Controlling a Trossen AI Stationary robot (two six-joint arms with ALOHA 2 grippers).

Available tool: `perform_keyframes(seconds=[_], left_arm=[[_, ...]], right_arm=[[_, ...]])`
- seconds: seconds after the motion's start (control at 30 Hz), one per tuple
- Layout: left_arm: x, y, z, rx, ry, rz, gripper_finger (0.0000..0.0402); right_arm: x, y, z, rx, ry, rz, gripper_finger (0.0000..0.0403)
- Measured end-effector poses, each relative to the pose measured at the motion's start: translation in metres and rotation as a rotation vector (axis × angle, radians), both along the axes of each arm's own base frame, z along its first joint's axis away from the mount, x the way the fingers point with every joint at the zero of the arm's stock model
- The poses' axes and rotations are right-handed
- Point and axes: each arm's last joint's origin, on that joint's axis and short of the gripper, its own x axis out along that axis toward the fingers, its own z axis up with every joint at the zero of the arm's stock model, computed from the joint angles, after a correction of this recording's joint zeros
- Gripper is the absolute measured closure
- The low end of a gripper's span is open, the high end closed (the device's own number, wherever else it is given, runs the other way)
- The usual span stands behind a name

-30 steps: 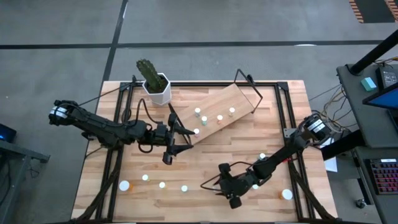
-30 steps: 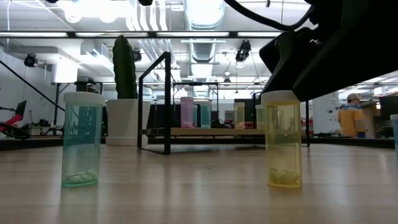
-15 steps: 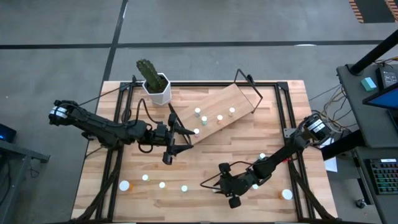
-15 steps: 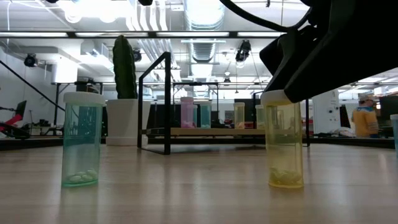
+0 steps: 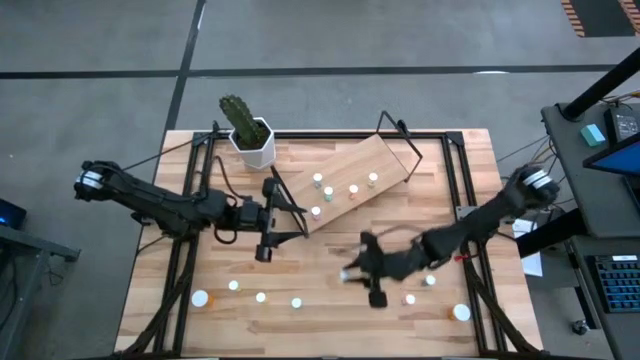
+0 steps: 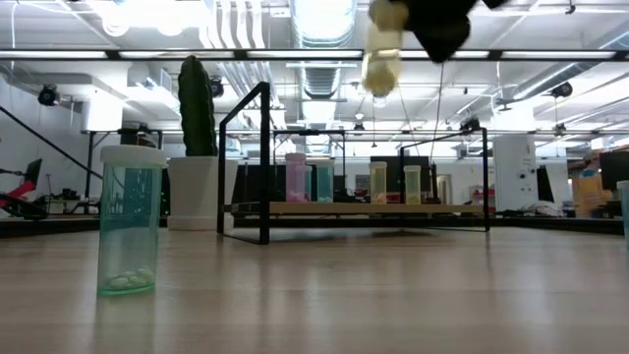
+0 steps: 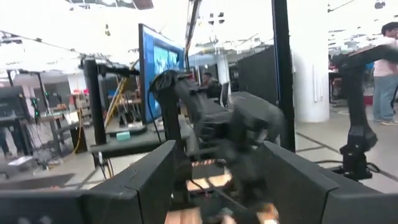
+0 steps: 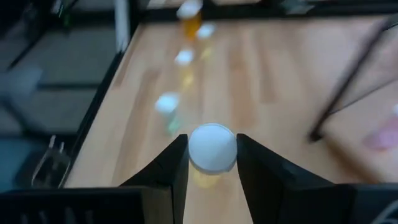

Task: Pick and place medicine bottles onto shelf by color
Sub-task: Put the yellow pill bottle on the shelf aligned with the other yellow pill bottle

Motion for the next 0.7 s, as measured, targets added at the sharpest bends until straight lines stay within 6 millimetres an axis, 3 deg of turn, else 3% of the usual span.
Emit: perform_keyframes(seconds=[0.13, 0.27, 0.47, 0.7], left_arm=[[-0.016, 0.004, 0.01, 0.038, -0.007, 0.011, 0.0187], [-0.029, 0.007, 0.015, 0.079, 0.006, 0.022, 0.0187], [-0.043, 0.011, 0.017, 0.147, -0.026, 0.05, 0.0187], [-0.063, 0.017, 0.017, 0.184, -0.066, 0.089, 0.0187]], right_arm=[[-0.008, -0.037, 0.033, 0.029, -0.07, -0.098, 0.0294], [-0.012, -0.074, 0.052, 0.02, -0.13, -0.203, 0.0296], [-0.004, -0.13, 0.064, 0.027, -0.148, -0.387, 0.0297], [0.008, -0.192, 0.076, -0.051, -0.021, -0.545, 0.0298]])
